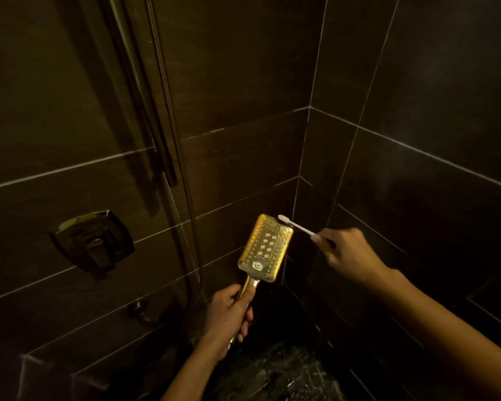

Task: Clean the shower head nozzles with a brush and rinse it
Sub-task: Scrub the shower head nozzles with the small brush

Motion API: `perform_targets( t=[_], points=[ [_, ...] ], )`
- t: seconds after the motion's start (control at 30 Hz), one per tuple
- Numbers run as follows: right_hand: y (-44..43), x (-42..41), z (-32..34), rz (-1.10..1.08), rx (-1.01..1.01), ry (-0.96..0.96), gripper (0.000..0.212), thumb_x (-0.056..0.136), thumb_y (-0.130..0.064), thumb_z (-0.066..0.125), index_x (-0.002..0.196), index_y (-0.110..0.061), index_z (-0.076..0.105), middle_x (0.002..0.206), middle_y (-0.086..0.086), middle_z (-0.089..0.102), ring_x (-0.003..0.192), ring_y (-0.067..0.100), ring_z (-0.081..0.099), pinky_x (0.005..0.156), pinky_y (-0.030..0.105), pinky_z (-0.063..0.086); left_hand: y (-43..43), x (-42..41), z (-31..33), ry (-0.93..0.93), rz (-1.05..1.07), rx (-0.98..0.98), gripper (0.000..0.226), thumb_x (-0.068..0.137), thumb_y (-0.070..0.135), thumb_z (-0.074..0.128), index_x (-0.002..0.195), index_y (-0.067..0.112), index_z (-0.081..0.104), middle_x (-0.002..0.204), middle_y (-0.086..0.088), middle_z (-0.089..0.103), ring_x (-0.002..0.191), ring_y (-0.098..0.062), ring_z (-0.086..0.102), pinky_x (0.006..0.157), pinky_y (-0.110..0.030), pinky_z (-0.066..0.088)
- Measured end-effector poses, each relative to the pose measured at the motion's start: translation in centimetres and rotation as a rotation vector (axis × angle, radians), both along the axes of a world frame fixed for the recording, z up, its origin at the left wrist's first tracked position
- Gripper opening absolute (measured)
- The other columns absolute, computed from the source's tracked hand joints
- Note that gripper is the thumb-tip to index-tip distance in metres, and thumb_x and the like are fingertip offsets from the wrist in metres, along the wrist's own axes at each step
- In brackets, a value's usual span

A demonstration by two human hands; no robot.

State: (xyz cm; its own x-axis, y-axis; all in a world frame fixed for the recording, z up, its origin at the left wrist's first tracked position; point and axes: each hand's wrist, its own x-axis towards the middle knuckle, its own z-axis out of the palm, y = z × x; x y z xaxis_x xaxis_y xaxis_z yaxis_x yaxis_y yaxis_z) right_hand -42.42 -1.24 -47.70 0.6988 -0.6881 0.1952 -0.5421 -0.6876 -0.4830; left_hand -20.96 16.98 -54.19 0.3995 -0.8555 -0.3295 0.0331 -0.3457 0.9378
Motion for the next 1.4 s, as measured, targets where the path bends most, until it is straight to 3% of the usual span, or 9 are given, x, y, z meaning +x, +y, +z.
perform_targets(
  t=[0.13,0.27,0.43,0.6,0.73,0.9,1.07,1.23,1.4],
  points=[
    [1.9,0.3,-0.5,0.259,0.032,0.095,0.016,0.105,-0.034,0.052,0.094,-0.035,0.063,0.066,-0.007,0.061,0.058,0.011,0.06,0.051,0.019,0.043,0.0,0.1,0.0,0.006,-0.012,0.001,0.033,0.096,0.037,0.061,0.094,0.004,0.065,0.058,-0.007,0.059,0.034,-0.016,0.045,0.037,-0.021,0.032],
    [0.6,-0.4,-0.1,0.007,0.037,-0.018,0.013,0.104,-0.032,0.053,0.097,-0.037,0.062,0.067,-0.007,0.062,0.063,0.01,0.064,0.048,0.02,0.045,-0.1,0.3,-0.2,0.01,-0.022,-0.003,0.033,0.097,0.036,0.06,0.094,0.003,0.064,0.059,-0.008,0.059,0.033,-0.016,0.045,0.036,-0.019,0.032],
    [2.2,-0.3,-0.9,0.216,0.031,0.093,0.02,0.104,-0.037,0.051,0.1,-0.028,0.069,0.071,-0.005,0.066,0.062,0.011,0.063,0.052,0.025,0.048,-0.1,0.4,-0.7,0.038,-0.032,-0.012,0.031,0.095,0.039,0.061,0.086,0.01,0.065,0.06,-0.009,0.059,0.035,-0.018,0.045,0.038,-0.02,0.033],
    [1.0,-1.1,-0.3,-0.016,0.055,-0.023,0.013,0.104,-0.032,0.052,0.098,-0.036,0.063,0.069,-0.007,0.064,0.064,0.011,0.064,0.05,0.022,0.048,0.0,0.4,-1.2,0.056,-0.047,-0.013,0.029,0.095,0.041,0.062,0.083,0.016,0.066,0.06,-0.009,0.06,0.036,-0.019,0.046,0.04,-0.021,0.033],
    [3.1,-0.9,-1.2,0.204,0.067,0.103,0.021,0.104,-0.037,0.05,0.101,-0.028,0.069,0.075,-0.006,0.067,0.066,0.011,0.064,0.058,0.028,0.052,0.1,0.4,-1.2,0.117,-0.028,-0.006,0.025,0.095,0.039,0.062,0.085,0.017,0.067,0.06,-0.008,0.059,0.037,-0.018,0.045,0.044,-0.021,0.034],
    [1.6,-1.4,-0.5,-0.032,-0.027,-0.067,0.017,0.104,-0.032,0.052,0.093,-0.032,0.065,0.067,-0.007,0.062,0.064,0.011,0.064,0.048,0.021,0.045,0.2,0.4,-1.0,0.12,-0.038,-0.002,0.026,0.096,0.038,0.061,0.089,0.014,0.066,0.06,-0.007,0.059,0.038,-0.018,0.045,0.042,-0.021,0.034],
    [3.5,-0.8,-1.5,0.259,0.023,0.083,0.017,0.105,-0.036,0.052,0.092,-0.036,0.063,0.068,-0.011,0.06,0.061,0.01,0.061,0.053,0.028,0.049,0.3,0.3,-0.9,0.132,-0.052,-0.008,0.026,0.098,0.036,0.059,0.09,0.011,0.063,0.059,-0.006,0.057,0.036,-0.017,0.044,0.038,-0.02,0.033],
    [1.9,-1.0,-0.6,0.021,-0.038,-0.07,0.018,0.104,-0.032,0.053,0.091,-0.044,0.058,0.066,-0.008,0.061,0.063,0.012,0.064,0.049,0.017,0.043,0.7,0.4,-0.8,0.136,-0.066,-0.007,0.027,0.097,0.037,0.059,0.087,0.013,0.063,0.059,-0.006,0.058,0.036,-0.017,0.045,0.038,-0.02,0.033],
    [4.0,-0.7,-1.9,0.317,0.015,0.078,0.02,0.105,-0.036,0.051,0.093,-0.031,0.066,0.07,-0.008,0.063,0.061,0.01,0.061,0.054,0.027,0.049,0.7,0.6,-0.9,0.17,-0.046,-0.003,0.024,0.097,0.037,0.06,0.085,0.016,0.063,0.06,-0.007,0.057,0.037,-0.019,0.044,0.038,-0.02,0.032]
  ],
)
